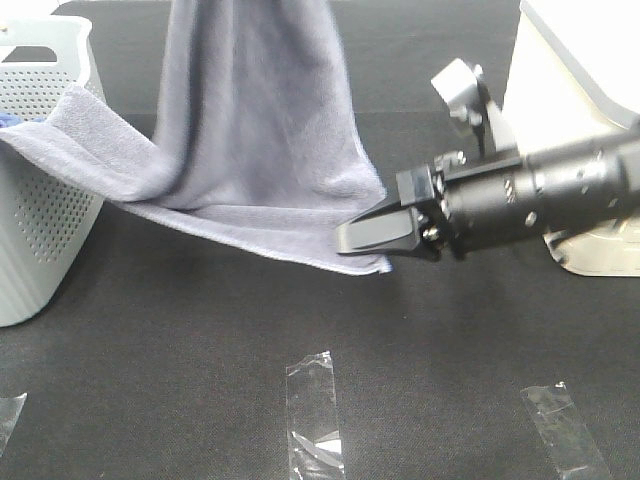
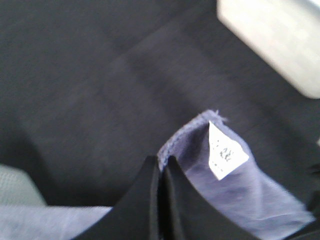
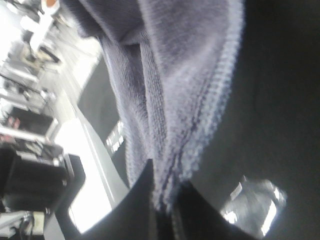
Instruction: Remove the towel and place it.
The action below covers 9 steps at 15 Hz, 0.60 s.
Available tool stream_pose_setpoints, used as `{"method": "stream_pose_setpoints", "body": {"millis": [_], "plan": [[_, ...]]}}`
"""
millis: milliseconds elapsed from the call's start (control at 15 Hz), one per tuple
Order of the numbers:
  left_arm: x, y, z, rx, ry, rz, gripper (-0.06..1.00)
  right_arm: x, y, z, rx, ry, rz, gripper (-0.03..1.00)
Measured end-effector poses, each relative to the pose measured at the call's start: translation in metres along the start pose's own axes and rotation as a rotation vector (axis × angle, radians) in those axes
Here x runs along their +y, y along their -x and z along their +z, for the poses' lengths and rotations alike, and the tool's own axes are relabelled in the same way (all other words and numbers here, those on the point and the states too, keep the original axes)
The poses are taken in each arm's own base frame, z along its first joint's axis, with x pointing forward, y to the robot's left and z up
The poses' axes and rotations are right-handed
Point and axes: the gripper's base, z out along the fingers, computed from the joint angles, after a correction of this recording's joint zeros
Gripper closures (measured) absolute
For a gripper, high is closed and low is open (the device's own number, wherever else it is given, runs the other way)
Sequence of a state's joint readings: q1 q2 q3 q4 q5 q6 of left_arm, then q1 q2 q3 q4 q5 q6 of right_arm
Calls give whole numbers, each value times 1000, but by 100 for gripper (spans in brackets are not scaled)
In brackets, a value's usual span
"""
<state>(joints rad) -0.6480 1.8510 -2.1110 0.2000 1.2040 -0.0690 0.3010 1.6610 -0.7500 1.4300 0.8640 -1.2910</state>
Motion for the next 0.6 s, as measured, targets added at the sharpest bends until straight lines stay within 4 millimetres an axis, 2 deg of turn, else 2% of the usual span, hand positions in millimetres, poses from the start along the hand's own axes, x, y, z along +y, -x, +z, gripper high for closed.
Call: {"method": "stream_pose_setpoints", "body": {"millis": [200,333,533,600], "plan": [[-4,-5,35,78,30,18,94,7,16,-17,164,-169,97,97],[-6,-9,58,122,54,37,94,8,31,-33,225,-351,138,97],[-8,-14,83,170,87,33,94,11,56,-58,275,-588,164,97],[-8,-14,83,170,87,33,94,11,56,-58,275,-588,164,97]]}}
